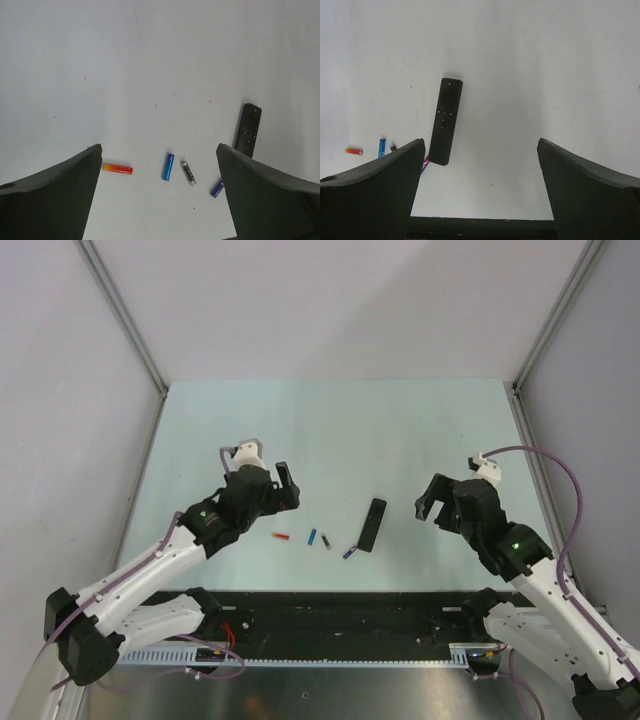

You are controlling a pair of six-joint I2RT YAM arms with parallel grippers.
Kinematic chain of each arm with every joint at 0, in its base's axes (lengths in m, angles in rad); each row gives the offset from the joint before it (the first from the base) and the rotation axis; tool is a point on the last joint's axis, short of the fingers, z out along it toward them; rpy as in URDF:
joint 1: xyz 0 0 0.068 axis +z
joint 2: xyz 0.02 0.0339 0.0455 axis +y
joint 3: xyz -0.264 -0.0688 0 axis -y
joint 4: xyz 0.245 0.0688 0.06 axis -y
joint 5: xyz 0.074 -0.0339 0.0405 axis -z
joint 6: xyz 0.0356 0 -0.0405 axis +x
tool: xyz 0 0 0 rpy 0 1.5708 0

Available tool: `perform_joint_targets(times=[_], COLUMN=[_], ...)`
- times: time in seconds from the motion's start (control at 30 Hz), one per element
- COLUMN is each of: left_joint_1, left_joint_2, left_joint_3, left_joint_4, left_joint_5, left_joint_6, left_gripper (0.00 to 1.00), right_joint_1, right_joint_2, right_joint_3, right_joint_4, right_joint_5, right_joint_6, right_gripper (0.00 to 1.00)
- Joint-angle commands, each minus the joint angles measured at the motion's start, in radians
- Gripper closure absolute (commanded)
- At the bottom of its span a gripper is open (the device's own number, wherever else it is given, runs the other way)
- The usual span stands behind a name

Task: Load the batteries into the remote control
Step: Pick up the remote control from the center of the board.

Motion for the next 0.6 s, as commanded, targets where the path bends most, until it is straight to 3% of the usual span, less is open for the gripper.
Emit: perform_joint_targets(times=[0.0,0.13,0.2,0.33,0.57], left_joint_1=[0.003,-0.015,-0.087,-0.216,-0.264], left_joint_2=[0.041,0.136,0.194,0.420,0.791], left_joint_3=[0.062,0.075,0.112,0.319,0.577], left_joint_4=[0.025,0.081,0.094,0.088,0.070], left_joint_5=[0.065,0.182,0.182,0.134,0.165], left_joint_6=[0.091,0.172,0.210,0.285,0.314], left_gripper=[0.00,0.03,0.03,0.03,0.00], right_joint_1=[0.005,0.007,0.007,0.010,0.008], right_joint_2=[-0.027,-0.054,-0.065,-0.094,-0.163], right_joint_3=[0.005,-0.003,-0.005,-0.003,0.006], right_joint_4=[0.054,0.088,0.090,0.087,0.059], right_joint_5=[0.007,-0.074,-0.074,-0.064,-0.087], right_joint_6=[-0.008,-0.068,-0.077,-0.088,-0.062], right_gripper=[0.00,0.00,0.00,0.00,0.00])
